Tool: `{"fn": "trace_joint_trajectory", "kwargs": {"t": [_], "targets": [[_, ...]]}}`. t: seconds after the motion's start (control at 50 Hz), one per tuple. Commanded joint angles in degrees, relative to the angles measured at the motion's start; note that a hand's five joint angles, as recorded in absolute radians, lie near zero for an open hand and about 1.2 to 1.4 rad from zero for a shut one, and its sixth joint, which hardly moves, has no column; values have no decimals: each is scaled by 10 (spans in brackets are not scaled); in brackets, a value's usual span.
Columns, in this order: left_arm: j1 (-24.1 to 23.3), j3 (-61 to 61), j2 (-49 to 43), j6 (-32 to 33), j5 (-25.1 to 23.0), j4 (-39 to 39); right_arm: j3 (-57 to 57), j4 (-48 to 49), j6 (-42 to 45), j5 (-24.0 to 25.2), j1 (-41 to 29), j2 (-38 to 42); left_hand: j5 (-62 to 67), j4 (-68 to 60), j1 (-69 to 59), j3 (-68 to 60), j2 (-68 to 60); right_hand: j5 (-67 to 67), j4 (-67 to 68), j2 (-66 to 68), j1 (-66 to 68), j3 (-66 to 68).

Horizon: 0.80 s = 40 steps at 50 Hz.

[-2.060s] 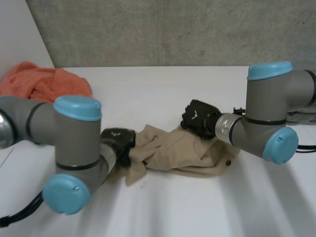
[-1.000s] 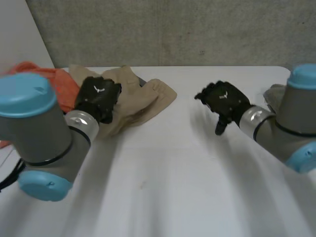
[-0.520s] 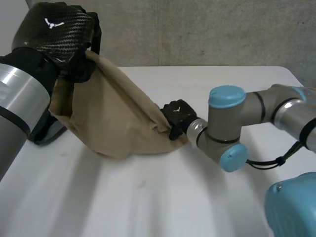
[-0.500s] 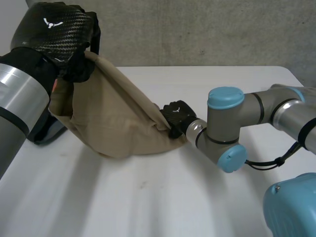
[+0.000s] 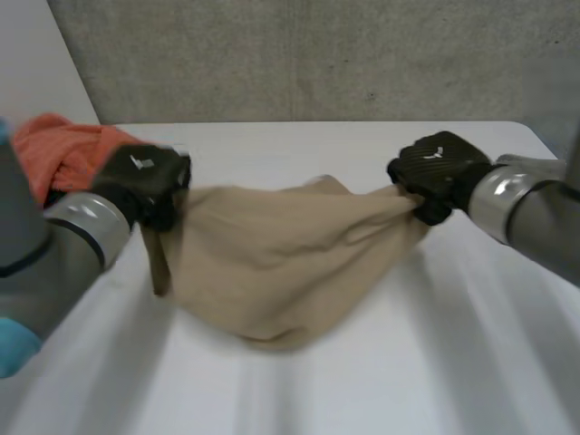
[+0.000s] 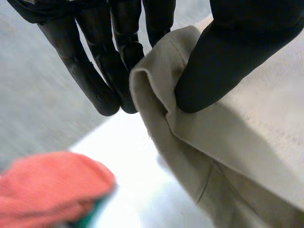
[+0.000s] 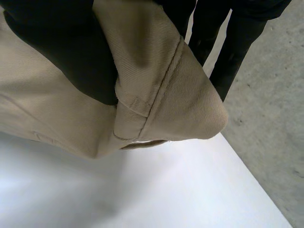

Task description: Fold the laundry.

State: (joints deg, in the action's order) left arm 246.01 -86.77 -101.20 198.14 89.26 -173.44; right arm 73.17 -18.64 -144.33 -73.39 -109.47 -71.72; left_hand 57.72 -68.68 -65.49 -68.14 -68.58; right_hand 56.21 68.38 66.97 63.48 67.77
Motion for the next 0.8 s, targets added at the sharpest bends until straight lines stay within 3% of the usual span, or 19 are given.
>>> {"fn": "trace_joint_trajectory", "kwargs": {"t": [0.02, 0.14, 0.22, 0.3, 0.38, 0.48, 0.58, 0.68, 0.8], "targets": [[-34, 34, -98, -4, -10, 47, 37, -68, 86, -1, 24, -23, 123, -113, -145, -119, -114, 138, 116, 130, 165, 122], [-62, 100, -153, -1, -3, 30, 1, -79, 107, -15, 17, 75, 123, -113, -145, -119, -114, 138, 116, 130, 165, 122], [-61, 213, -180, 16, 22, -16, -125, -29, 36, -42, -1, 161, 123, -113, -145, -119, -114, 138, 116, 130, 165, 122], [-46, 337, -170, 45, 43, -71, -253, 50, -23, -77, -7, 197, 123, -113, -145, -119, -114, 138, 116, 130, 165, 122], [-28, 441, -149, 51, 43, -155, -312, 179, -67, -97, -8, 182, 123, -113, -145, -119, -114, 138, 116, 130, 165, 122], [-12, 507, -132, 37, 37, -198, -267, 344, -87, -93, -9, 123, 123, -113, -145, -119, -114, 138, 116, 130, 165, 122], [3, 493, -130, 22, 31, -128, -189, 393, -88, -81, -12, 79, 123, -113, -145, -119, -114, 138, 116, 130, 165, 122], [16, 374, -126, -15, 29, -65, -106, 364, -87, -60, -11, 61, 123, -113, -145, -119, -114, 138, 116, 130, 165, 122], [6, 212, -138, -27, 22, -85, -19, 314, -65, -12, -10, 97, 123, -113, -145, -119, -114, 138, 116, 130, 165, 122]]}}
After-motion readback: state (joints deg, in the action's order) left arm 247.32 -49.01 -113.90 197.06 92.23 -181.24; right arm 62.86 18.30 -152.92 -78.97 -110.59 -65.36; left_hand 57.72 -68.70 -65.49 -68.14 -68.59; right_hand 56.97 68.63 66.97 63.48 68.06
